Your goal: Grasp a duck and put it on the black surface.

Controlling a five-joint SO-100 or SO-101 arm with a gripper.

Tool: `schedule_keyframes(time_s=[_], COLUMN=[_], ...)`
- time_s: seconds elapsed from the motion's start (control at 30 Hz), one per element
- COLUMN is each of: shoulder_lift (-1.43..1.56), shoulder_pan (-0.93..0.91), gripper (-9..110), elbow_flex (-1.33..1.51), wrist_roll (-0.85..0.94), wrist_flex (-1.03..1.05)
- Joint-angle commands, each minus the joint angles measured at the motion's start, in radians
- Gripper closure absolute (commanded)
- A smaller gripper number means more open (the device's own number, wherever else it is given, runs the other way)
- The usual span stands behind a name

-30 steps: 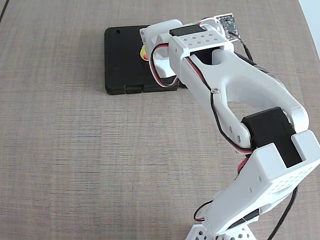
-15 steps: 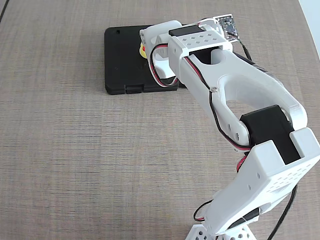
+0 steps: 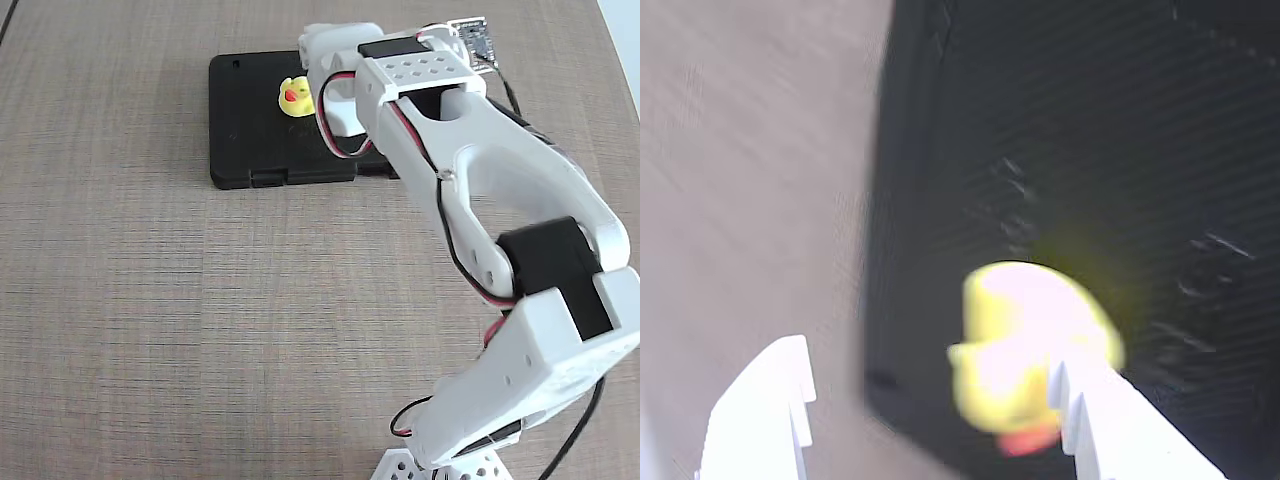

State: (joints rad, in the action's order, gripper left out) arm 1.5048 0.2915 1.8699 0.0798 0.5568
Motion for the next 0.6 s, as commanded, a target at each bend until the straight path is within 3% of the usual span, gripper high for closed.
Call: schedule_keyframes(time_s=[0.0,0.23,0.57], shoulder_lift=[0.379,0.811,1.37], shoulder_pan=[-0.06,-0.172,-0.264], gripper=[78,78,78], elbow_flex=[-0.009,0.175,0.727], wrist_roll=[-0.002,-0.002,-0.002], wrist_flex=[0.026,0.121,0.298])
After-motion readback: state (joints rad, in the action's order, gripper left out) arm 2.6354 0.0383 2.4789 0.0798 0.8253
